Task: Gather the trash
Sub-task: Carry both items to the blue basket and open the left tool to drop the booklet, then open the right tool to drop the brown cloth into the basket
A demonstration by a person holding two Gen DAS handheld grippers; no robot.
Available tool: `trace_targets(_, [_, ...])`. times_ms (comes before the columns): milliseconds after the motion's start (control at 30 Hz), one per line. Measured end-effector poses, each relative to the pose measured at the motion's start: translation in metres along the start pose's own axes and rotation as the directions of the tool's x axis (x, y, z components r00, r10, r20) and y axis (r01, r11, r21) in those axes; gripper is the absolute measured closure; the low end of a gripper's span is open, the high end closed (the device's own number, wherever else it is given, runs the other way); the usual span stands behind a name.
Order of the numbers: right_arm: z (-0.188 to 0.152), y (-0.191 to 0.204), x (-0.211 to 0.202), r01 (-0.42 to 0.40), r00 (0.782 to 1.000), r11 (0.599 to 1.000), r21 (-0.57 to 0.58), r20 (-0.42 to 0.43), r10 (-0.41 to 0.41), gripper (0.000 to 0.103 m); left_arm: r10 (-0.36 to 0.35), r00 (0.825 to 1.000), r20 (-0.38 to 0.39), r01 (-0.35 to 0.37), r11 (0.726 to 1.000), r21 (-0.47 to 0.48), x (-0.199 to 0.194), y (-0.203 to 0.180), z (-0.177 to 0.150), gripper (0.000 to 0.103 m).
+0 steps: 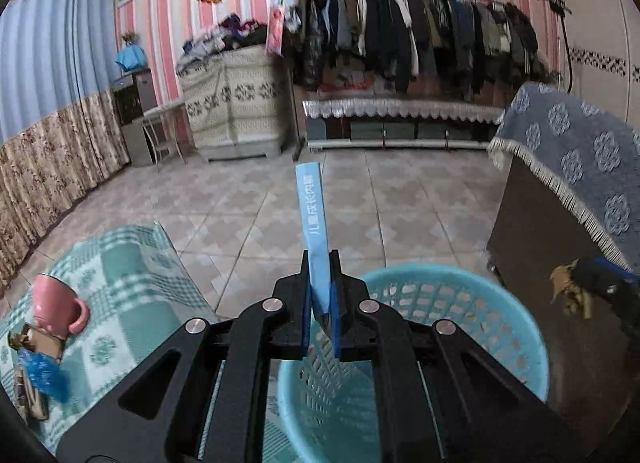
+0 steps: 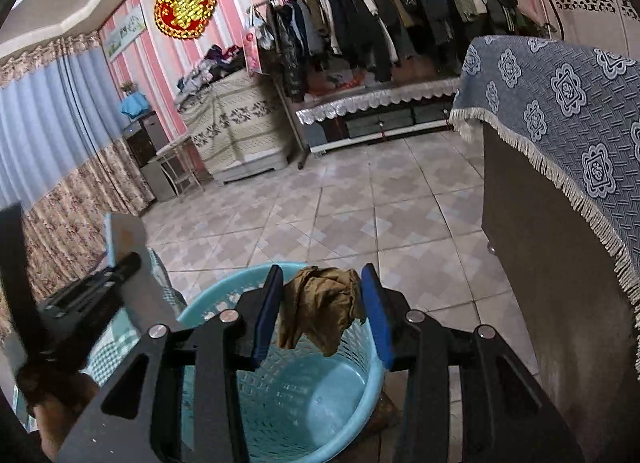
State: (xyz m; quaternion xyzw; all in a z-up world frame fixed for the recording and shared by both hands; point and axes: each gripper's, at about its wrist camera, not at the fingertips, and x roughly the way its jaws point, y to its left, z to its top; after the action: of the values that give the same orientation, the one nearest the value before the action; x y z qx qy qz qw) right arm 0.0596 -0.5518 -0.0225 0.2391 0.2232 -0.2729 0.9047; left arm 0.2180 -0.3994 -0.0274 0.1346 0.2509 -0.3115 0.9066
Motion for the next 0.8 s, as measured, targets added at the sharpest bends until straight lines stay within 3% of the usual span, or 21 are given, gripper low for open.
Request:
trace_targets(167, [-0.004, 0.003, 0.017, -0.005, 0.999, 1.0, -0.017, -0.048, 0.004, 0.062, -0.023, 0.996, -0.084, 0.023, 1.0, -0.002, 0.031, -0.007, -0.012, 0.097])
trace_targets(200, [-0.005, 0.004, 0.02, -0.004, 0.999, 1.0, -0.021, -0.054, 0.003, 0.062, -0.023, 0.995, -0.099, 0.022, 1.0, -0.003, 0.035, -0.009, -0.012, 0.091])
trace_targets(300, [-0.008, 0.009, 0.022, -0.005, 0.998, 0.999, -0.034, -0.069, 0.002, 0.062, -0.003, 0.994, -0.11, 0.001, 1.0, -0.02, 0.035, -0.001, -0.014, 0.051])
trace_targets(533, [-0.016, 0.024, 0.028, -0.008, 0.996, 0.998, -0.063, -0.091, 0.002, 0.062, 0.13, 0.99, -0.063, -0.134, 0.988, -0.074, 0.003, 0.036, -0.003, 0.021])
trace_targets(633, [-0.022, 0.034, 0.034, -0.001, 0.994, 0.996, -0.092, -0.105, -0.008, 0.062, 0.164, 0.986, -0.036, -0.167, 0.98, -0.109, -0.013, 0.051, -0.002, 0.013])
trace_targets(800, [-0.03, 0.048, 0.045, -0.016, 0.992, 0.996, -0.089, -0.128, 0.005, 0.062, 0.215, 0.977, -0.009, -0.214, 0.971, -0.108, -0.034, 0.068, -0.005, 0.01])
